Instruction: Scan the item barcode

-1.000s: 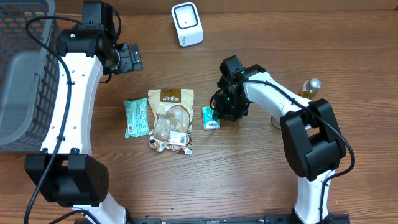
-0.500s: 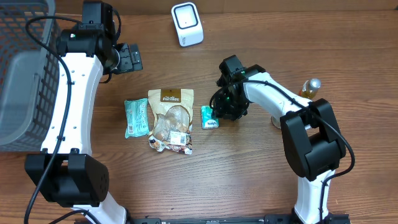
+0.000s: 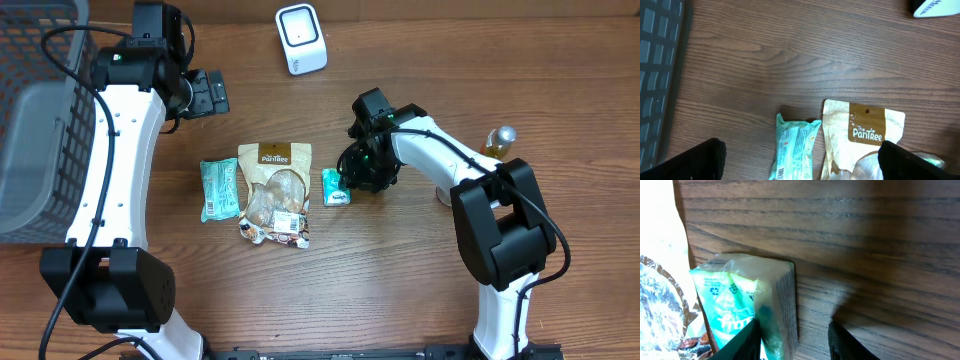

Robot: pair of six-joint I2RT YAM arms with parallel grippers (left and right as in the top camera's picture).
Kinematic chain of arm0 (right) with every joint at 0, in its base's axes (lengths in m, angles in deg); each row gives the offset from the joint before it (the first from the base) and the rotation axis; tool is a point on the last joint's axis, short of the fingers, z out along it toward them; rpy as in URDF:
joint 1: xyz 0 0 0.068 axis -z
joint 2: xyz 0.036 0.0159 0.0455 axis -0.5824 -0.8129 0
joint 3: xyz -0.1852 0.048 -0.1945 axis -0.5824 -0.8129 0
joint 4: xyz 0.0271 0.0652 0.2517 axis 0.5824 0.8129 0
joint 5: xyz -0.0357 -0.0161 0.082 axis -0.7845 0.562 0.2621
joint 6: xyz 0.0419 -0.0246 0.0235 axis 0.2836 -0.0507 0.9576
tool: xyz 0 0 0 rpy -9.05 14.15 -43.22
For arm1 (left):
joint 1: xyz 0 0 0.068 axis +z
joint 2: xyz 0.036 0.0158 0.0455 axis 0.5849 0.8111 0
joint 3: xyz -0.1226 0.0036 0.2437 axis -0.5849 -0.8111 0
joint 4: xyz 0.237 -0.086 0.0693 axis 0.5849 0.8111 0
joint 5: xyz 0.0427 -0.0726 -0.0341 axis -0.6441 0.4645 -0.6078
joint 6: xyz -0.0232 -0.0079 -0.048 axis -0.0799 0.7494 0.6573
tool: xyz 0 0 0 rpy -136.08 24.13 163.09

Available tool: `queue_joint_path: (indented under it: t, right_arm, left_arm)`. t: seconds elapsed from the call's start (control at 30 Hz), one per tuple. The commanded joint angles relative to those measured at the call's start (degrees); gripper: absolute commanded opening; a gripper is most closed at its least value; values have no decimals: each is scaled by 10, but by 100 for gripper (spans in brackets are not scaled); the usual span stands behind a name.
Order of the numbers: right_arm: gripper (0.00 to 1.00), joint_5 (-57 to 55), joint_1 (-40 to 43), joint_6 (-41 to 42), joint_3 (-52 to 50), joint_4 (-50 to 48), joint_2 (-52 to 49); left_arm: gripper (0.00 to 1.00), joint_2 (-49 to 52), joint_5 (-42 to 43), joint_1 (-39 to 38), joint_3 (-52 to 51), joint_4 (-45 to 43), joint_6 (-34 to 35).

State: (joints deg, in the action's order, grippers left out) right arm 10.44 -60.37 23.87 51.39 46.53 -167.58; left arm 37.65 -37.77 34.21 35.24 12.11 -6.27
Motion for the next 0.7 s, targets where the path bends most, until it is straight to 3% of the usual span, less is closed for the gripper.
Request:
queue_joint_path:
  t: [0.0, 0.2, 0.27, 0.3, 0.67]
  right_arm:
    - [38, -7, 0, 1, -10, -5, 7]
    - [22, 6, 0, 1, -10, -5, 7]
    - [5, 6, 0, 1, -9, -5, 7]
    - [4, 6, 0, 1, -8, -4, 7]
    - [4, 6, 1, 0, 87, 62, 10]
  left_arm:
    - [100, -4, 1, -3, 7, 0, 2]
    - [99, -4, 1, -3, 7, 0, 2]
    - [100, -4, 1, -3, 7, 0, 2]
    - [100, -4, 1, -3, 7, 0, 2]
    - [100, -4, 1, -3, 7, 0, 2]
